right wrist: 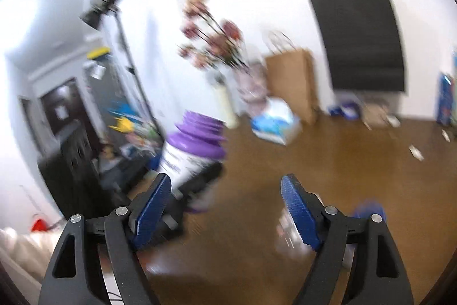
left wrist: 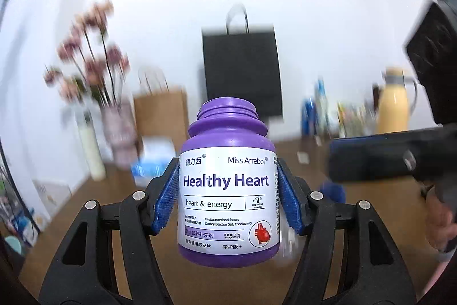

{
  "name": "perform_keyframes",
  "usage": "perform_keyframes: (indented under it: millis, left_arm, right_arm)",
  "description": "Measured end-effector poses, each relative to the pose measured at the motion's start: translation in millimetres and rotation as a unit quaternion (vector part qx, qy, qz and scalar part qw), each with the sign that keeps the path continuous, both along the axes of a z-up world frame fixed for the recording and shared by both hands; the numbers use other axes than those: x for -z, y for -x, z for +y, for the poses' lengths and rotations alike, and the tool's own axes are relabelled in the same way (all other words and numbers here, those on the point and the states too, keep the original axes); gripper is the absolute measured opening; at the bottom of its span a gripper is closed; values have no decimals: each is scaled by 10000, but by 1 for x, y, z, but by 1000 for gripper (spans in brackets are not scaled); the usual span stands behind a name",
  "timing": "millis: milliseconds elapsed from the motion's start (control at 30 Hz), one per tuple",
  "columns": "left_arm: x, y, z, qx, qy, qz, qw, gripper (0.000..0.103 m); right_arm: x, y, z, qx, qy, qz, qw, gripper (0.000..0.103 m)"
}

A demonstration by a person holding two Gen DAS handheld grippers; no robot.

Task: Flip cup upright
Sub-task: 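Lift the bottle with the left tool while the right tool grasps its body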

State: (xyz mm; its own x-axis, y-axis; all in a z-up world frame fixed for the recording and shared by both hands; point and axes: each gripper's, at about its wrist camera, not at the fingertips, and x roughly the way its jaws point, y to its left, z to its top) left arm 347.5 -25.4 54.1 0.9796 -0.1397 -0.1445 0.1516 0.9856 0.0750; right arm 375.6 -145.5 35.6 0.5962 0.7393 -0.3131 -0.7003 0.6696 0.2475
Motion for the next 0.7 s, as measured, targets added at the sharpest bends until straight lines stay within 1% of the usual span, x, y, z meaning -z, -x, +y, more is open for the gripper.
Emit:
perform_keyframes:
  millis: [33,67,133,267,367,400,433,467,500,533,567,600,633,667,700]
  left_arm:
    - [-6,0,-4,-27,29,-237,9997,60]
    - [-9,3,-3,-17,65,-376,9993,60]
    - [-14,0,-6,-7,40,-500,9987,60]
    - [-17,-6,-4,-74,118,-777,9969,60]
    - [-19,-12,-2,-155,107,-859,9961,60]
    - [-18,-14,-1,-179,102,-880,9959,60]
    - [-17,-16,1,-188,84,-870,9960,60]
    - [-15,-19,1,-200,76,-825,9964,60]
    - [-14,-22,3,-233,95,-816,9963,60]
    - [-12,-25,5,-243,118,-776,9966,61]
    - [-10,-29,6,-187,120,-694,9973,65]
    - [-8,-34,8,-84,98,-563,9983,86]
    - [-7,-38,9,72,89,-395,9992,103]
    - [-5,-46,15,464,160,-150,9987,103]
    - [-3,-50,19,723,237,16,9971,102]
  right_arm:
    - [-15,-6,7,-99,50,-92,9999,85]
    - [-23,-10,14,-125,124,-151,9997,85]
    - [-37,-19,27,-220,227,-253,9992,85]
    - [-47,-44,42,-507,133,-104,9986,85]
    - [-49,-62,47,-713,-48,66,9974,85]
    - [-49,-67,49,-793,-57,112,9968,83]
    - [-48,-73,53,-885,-76,151,9959,79]
    - [-47,-77,55,-985,-91,179,9949,69]
    - [-46,-80,59,-1112,-74,211,9935,69]
    - [-45,-82,61,-1099,-18,173,9938,68]
    - [-43,-83,66,-1079,94,77,9941,68]
    - [-41,-83,69,-1094,208,-19,9938,68]
    - [-38,-82,74,-1068,382,-182,9934,68]
    - [-34,-80,79,-953,646,-457,9923,68]
    - [-28,-76,84,-841,967,-862,9880,68]
